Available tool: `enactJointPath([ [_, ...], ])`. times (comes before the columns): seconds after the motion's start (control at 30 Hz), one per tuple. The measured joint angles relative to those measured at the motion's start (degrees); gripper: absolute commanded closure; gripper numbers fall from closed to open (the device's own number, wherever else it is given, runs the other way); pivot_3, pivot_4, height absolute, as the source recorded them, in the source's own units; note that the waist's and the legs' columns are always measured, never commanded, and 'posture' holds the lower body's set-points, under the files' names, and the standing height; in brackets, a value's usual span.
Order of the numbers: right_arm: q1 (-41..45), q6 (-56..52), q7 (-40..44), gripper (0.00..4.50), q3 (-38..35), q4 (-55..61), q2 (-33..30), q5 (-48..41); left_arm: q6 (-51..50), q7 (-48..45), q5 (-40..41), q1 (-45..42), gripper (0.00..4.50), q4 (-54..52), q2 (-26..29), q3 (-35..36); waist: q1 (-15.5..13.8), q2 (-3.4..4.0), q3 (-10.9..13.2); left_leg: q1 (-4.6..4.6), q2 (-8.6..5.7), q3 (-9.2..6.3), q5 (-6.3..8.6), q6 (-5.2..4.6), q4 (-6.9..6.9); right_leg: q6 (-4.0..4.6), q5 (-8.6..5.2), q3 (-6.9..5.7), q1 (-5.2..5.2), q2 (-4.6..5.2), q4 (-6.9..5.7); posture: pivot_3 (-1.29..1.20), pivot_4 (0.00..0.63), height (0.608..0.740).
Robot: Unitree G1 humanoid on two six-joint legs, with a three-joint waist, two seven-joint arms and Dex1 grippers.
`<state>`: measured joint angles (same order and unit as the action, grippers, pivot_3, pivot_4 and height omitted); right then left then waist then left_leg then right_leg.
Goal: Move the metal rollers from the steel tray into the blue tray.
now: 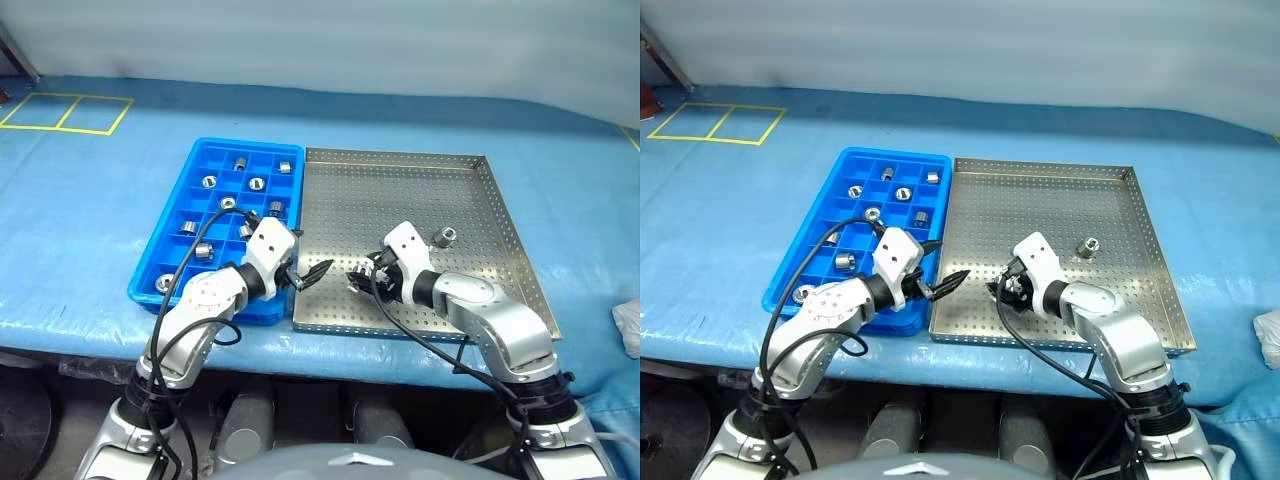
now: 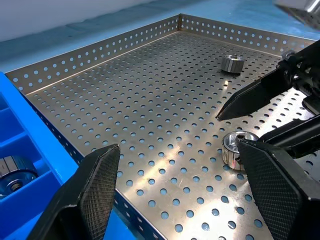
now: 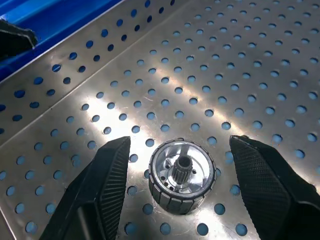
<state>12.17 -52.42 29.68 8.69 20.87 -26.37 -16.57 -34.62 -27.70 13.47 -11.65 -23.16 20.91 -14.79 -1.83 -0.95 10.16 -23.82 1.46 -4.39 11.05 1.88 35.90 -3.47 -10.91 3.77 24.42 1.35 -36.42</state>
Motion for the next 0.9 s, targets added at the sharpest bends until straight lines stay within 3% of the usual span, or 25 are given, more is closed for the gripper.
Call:
enactJointPath([
  [0.1, 0.0, 0.4, 0.0, 1.34, 0.0, -1.2, 0.0, 0.5, -0.3, -0.3, 0.1, 0.7, 0.4, -1.2, 0.7, 0.0, -0.1, 0.0, 0.0, 0.01, 0.0, 0.0, 0.0, 0.0, 0.01, 0.0, 0.0, 0.0, 0.0, 0.0, -0.03, 0.2, 0.15, 0.74],
  [0.17, -0.1, 0.6, -0.1, 1.76, 0.0, -1.9, 0.2, 0.5, -0.4, -0.6, 0.1, 0.9, 0.4, -1.7, 1.0, 0.0, -0.2, 0.0, 0.0, 0.03, 0.0, 0.0, 0.0, 0.0, 0.02, 0.0, 0.0, 0.01, 0.0, 0.0, -0.05, 0.2, 0.15, 0.74],
  [0.27, 0.0, 0.6, -1.1, 2.73, 0.1, -2.6, 0.5, 0.8, -0.5, -0.9, 0.1, 0.9, 0.4, -1.7, 1.1, 0.0, -0.3, 0.0, 0.0, 0.02, 0.0, 0.01, 0.0, 0.0, 0.03, 0.0, 0.0, 0.01, 0.0, -0.01, -0.07, 0.2, 0.15, 0.74],
  [0.3, 0.0, 0.7, -1.1, 2.81, 0.1, -2.6, 0.5, 0.8, -0.5, -0.9, 0.1, 0.9, 0.4, -1.7, 1.2, 0.0, -0.3, 0.0, 0.0, 0.03, 0.0, 0.0, 0.0, 0.0, 0.03, 0.0, 0.0, 0.01, 0.0, -0.01, -0.07, 0.2, 0.15, 0.74],
  [0.63, 0.6, 1.6, -2.9, 2.8, -0.2, -2.0, 1.2, 1.6, -1.3, -1.0, 0.1, 1.1, 0.4, -2.2, 2.4, 1.1, -0.1, 0.0, 0.0, 0.02, 0.01, 0.02, 0.0, 0.0, 0.03, 0.0, 0.0, 0.04, 0.06, -0.02, -0.12, 0.2, 0.15, 0.74],
  [0.9, 9.0, 7.2, -0.9, 2.8, 2.7, 0.3, 7.1, 0.6, -7.0, 2.5, 0.0, 7.5, 0.4, -11.2, 8.8, 11.1, 0.0, -0.02, 0.0, 0.13, 0.11, -0.05, 0.0, 0.0, -0.05, 0.17, -0.1, 0.0, 0.1, -0.13, -0.36, 0.3, 0.15, 0.74],
])
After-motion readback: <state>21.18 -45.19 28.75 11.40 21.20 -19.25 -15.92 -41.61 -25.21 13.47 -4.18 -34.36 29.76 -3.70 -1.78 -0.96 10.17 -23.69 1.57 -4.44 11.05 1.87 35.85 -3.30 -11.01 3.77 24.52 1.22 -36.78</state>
